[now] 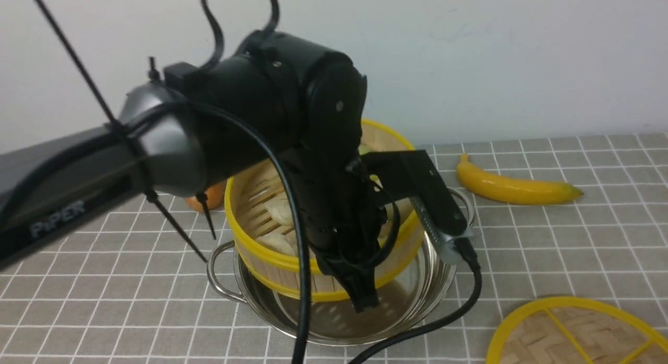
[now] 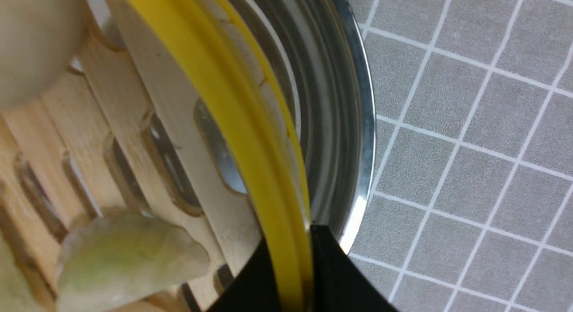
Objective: Place the steamer in the pot on the grey tablecloth, and put the lid on the steamer.
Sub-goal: 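Place the bamboo steamer basket with dumplings into the steel pot with the left gripper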
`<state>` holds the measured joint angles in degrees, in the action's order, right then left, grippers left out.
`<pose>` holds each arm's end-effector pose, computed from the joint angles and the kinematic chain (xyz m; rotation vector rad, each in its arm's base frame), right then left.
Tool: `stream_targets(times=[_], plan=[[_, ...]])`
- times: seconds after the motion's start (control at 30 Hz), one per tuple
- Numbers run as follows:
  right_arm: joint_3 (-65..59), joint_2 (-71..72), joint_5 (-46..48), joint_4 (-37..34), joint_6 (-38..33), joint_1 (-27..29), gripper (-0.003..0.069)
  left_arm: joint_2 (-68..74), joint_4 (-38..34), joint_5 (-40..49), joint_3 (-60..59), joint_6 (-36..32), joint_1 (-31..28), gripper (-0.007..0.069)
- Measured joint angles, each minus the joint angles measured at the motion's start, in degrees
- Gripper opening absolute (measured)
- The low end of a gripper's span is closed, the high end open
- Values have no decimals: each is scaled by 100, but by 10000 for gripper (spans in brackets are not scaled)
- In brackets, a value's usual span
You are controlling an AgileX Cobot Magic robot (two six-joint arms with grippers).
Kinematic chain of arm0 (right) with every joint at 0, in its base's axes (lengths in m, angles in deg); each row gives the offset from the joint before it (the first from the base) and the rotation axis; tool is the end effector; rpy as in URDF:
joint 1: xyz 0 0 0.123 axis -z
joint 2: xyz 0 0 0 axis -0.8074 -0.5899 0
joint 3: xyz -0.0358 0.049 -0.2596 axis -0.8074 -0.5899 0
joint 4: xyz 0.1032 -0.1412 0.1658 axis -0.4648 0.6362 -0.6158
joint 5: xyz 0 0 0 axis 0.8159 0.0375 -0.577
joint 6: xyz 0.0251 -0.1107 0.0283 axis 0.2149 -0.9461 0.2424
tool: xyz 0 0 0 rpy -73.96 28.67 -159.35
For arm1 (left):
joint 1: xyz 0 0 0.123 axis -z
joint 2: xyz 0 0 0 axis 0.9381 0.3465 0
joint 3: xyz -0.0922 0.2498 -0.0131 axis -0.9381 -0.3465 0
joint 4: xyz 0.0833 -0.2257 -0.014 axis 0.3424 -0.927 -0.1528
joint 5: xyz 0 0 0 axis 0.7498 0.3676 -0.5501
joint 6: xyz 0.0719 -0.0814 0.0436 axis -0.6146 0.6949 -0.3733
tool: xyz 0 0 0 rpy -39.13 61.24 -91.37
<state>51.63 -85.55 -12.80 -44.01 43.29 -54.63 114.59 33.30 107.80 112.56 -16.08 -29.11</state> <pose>0.0872 -0.0008 0.1735 0.2630 1.8138 0.1965 0.2695 -0.2325 0.2323 1.7985 2.3941 -0.0272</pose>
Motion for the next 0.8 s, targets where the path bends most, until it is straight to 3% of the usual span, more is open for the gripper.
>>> stream_targets(times=[0.8], plan=[[0,0,0,0,0,0,240,1006,-149,-667,5,56,0,29]])
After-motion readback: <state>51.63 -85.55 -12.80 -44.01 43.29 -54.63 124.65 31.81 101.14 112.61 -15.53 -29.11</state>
